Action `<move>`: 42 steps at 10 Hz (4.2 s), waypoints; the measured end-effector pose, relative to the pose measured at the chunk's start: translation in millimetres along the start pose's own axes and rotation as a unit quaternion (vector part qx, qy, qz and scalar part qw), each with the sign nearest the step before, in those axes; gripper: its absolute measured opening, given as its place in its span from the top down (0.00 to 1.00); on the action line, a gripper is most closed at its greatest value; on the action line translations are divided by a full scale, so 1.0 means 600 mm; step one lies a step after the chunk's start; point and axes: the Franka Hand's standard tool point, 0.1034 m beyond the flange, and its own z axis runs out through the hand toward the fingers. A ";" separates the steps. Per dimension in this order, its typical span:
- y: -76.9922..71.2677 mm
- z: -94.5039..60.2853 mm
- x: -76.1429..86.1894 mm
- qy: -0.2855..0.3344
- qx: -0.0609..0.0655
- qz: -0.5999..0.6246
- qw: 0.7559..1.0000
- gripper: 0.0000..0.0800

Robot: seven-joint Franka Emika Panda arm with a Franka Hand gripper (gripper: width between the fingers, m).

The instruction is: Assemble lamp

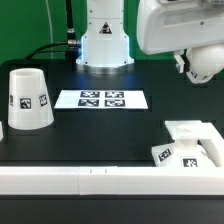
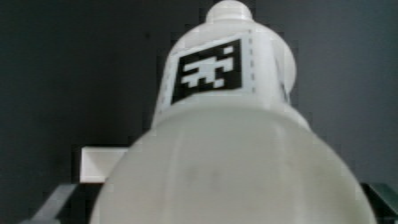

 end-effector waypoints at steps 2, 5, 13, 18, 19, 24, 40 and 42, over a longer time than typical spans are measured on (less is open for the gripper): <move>0.005 -0.006 0.018 0.076 -0.006 -0.004 0.997 0.28; 0.029 -0.039 0.040 0.194 -0.027 -0.044 0.980 0.28; 0.041 -0.081 0.081 0.345 -0.061 -0.083 0.933 0.28; 0.044 -0.066 0.078 0.355 -0.067 -0.096 0.928 0.28; 0.046 -0.055 0.079 0.354 -0.069 -0.096 0.928 0.28; 0.057 -0.035 0.076 0.344 -0.071 -0.098 0.931 0.28; 0.058 -0.002 0.081 0.341 -0.072 -0.100 0.932 0.28; 0.058 -0.002 0.081 0.341 -0.072 -0.100 0.932 0.21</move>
Offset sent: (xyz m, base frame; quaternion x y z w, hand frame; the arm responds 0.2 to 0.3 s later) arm 0.0151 -0.0237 0.0195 -0.0424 0.1422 -0.0856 0.9852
